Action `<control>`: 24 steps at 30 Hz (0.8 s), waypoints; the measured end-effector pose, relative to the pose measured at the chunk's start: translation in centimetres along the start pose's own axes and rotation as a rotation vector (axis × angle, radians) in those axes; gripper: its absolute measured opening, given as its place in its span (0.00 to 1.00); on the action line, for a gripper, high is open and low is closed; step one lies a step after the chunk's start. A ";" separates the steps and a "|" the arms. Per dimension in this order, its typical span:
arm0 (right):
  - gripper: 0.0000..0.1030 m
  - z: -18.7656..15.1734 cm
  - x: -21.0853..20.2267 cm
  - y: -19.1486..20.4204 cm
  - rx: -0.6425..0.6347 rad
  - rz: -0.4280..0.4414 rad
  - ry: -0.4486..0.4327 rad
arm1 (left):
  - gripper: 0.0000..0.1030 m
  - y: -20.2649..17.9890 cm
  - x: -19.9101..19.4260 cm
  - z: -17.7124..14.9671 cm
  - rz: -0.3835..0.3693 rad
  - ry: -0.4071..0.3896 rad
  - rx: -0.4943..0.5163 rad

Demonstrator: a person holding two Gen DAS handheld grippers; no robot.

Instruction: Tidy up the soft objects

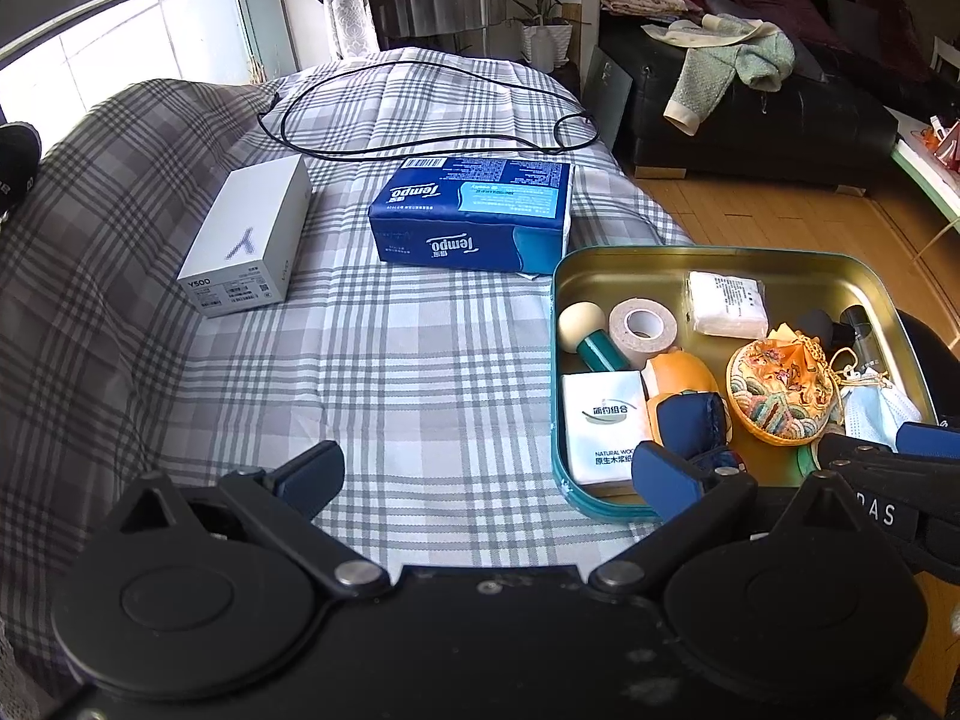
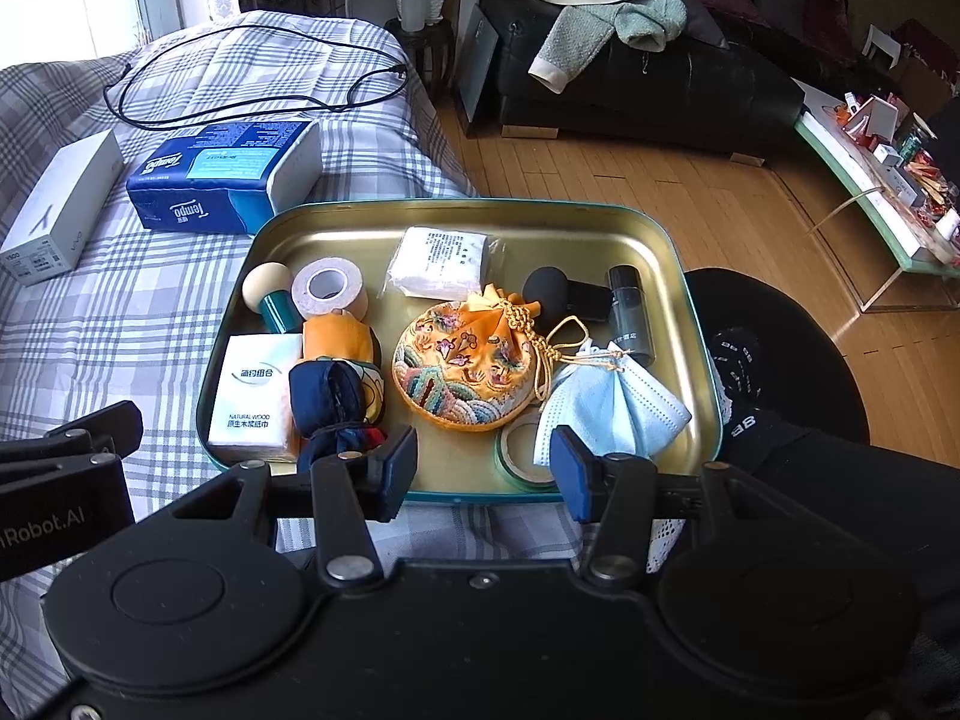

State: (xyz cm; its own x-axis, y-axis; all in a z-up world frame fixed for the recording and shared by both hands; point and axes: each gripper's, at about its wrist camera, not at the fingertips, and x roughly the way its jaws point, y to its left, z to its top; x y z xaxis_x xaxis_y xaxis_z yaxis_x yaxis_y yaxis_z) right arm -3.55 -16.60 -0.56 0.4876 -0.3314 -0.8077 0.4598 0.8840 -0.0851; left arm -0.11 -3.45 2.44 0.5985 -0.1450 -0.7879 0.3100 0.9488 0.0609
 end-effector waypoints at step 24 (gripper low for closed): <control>0.48 -0.1 0.3 0.2 0.006 0.004 0.016 | 0.99 0.1 0.3 -0.1 -0.006 0.015 -0.004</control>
State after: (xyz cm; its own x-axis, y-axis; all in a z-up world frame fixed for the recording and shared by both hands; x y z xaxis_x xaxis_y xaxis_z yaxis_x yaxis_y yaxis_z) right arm -3.40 -16.47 -0.89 0.4779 -0.3225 -0.8171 0.4625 0.8832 -0.0781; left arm -0.01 -3.36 2.17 0.5858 -0.1466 -0.7971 0.3106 0.9490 0.0537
